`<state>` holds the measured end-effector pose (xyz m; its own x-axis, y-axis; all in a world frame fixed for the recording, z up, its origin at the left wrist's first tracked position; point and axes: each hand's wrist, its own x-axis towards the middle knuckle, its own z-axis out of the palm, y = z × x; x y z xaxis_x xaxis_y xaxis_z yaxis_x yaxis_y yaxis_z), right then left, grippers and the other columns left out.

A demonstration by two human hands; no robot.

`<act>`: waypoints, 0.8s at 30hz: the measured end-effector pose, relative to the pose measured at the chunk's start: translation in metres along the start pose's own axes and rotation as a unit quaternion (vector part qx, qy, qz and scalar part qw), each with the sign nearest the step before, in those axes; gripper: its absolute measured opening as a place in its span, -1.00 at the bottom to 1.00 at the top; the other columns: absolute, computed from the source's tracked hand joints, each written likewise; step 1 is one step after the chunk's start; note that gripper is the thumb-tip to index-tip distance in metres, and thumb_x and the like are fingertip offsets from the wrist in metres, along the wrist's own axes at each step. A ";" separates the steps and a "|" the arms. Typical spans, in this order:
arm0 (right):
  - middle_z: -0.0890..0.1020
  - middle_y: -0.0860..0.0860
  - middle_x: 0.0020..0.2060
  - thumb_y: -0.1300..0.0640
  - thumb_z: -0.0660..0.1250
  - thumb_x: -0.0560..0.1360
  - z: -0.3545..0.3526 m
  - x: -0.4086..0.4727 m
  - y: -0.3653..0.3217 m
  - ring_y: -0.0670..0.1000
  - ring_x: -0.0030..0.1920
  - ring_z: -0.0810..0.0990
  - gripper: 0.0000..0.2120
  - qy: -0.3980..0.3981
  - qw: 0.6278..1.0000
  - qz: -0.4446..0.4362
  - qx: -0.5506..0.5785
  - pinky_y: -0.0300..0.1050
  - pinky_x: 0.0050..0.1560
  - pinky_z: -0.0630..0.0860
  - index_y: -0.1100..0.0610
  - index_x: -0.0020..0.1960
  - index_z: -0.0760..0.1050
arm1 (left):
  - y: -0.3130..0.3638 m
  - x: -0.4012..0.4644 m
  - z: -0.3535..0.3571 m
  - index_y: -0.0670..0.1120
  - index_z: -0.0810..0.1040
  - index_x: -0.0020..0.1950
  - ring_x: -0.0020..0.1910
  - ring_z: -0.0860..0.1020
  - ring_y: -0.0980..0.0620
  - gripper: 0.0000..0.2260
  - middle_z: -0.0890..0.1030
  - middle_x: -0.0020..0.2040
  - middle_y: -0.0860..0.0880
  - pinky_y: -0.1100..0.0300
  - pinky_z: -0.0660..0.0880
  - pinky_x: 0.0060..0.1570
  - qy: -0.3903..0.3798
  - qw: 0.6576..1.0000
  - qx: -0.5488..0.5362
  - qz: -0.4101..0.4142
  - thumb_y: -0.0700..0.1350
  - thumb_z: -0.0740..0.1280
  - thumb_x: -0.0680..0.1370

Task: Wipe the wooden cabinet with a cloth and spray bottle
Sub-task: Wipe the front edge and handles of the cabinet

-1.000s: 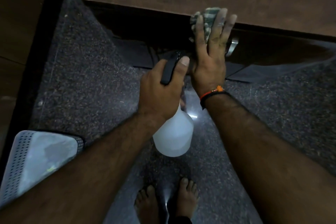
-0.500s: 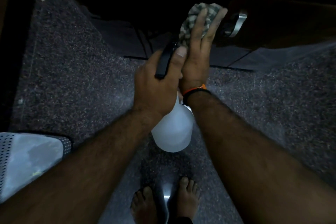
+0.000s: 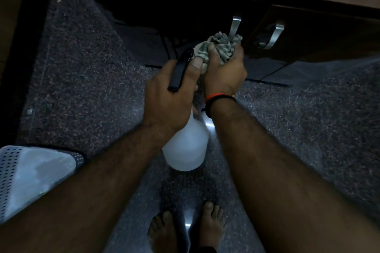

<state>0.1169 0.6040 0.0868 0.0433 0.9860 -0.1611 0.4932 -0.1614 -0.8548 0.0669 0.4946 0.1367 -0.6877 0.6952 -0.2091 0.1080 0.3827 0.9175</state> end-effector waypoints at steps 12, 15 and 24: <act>0.68 0.19 0.05 -0.10 0.61 0.18 0.005 0.025 -0.006 0.21 0.04 0.67 -0.34 -0.032 0.969 0.209 0.125 0.14 0.08 0.65 0.25 0.15 0.58 | -0.001 -0.002 0.001 -0.20 0.63 0.00 -0.46 0.64 -0.01 -0.43 0.70 -0.25 -0.09 -0.14 0.64 -0.29 0.003 1.000 0.007 0.015 0.32 0.22 0.53; 0.71 0.14 -0.05 0.04 0.61 0.17 -0.008 0.026 -0.002 0.17 -0.06 0.70 -0.44 -0.017 0.965 0.206 0.164 0.14 0.00 0.68 0.22 0.10 0.60 | 0.003 -0.006 0.005 -0.18 0.62 0.02 -0.46 0.64 -0.05 -0.44 0.70 -0.24 -0.10 -0.16 0.64 -0.28 0.001 1.000 0.003 0.004 0.33 0.22 0.52; 0.71 0.13 -0.05 0.09 0.60 0.32 -0.036 0.026 -0.011 0.13 -0.05 0.71 -0.55 0.032 0.953 0.204 0.222 0.12 -0.01 0.68 0.21 0.13 0.58 | 0.016 -0.020 0.026 -0.12 0.59 -0.09 -0.37 0.64 -0.20 -0.51 0.66 -0.27 -0.17 -0.18 0.62 -0.22 -0.022 0.999 0.003 0.033 0.31 0.23 0.54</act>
<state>0.1438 0.6331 0.1099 0.2121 0.8358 -0.5064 0.0091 -0.5198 -0.8542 0.1014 0.5029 0.1466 -0.6465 0.7454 -0.1623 0.1564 0.3377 0.9282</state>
